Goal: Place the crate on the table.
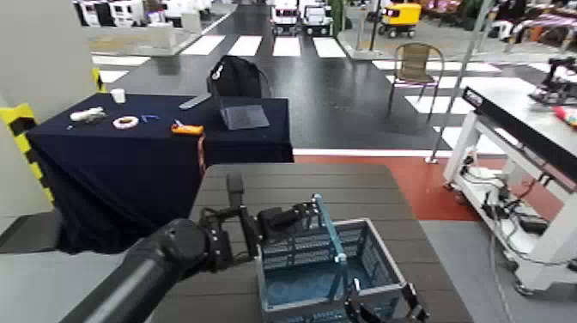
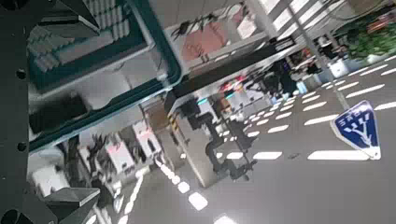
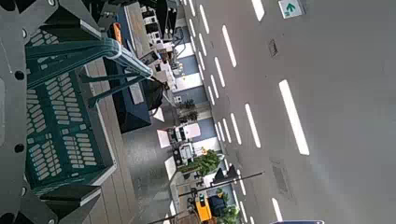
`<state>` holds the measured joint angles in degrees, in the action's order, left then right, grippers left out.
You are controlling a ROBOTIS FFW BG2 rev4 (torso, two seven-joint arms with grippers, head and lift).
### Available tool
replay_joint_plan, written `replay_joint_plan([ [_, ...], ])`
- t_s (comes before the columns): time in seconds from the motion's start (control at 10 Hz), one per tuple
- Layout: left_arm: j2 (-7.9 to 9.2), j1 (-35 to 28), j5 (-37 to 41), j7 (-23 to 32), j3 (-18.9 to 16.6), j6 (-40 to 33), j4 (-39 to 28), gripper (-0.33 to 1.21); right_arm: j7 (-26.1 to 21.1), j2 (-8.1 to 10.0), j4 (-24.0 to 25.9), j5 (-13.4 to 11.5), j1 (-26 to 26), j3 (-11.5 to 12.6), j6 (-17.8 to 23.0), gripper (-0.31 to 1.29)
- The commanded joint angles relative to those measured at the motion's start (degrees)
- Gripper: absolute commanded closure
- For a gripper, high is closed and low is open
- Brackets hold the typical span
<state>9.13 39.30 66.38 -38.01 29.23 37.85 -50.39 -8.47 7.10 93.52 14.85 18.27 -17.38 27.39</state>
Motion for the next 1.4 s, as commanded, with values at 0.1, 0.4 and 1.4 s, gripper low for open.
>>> replay_joint_plan([
  [0.1,2.56,-7.2,-5.8,8.0,-7.6,-1.6,-14.4,0.1,0.1,-0.16,0.2,0.0,0.2,0.3,-0.3,0.14],
  [0.4,3.09,-17.4,-15.1,17.8,-15.5,-6.0,-30.3,0.1,0.1,-0.34,0.4,-0.1,0.5,0.7,-0.6,0.14],
  [1.4,0.98,-48.0,-44.4,36.0,-20.9,-43.2,-48.6,0.11,0.2,-1.04,1.4,-0.8,1.9,2.3,-1.0,0.14],
])
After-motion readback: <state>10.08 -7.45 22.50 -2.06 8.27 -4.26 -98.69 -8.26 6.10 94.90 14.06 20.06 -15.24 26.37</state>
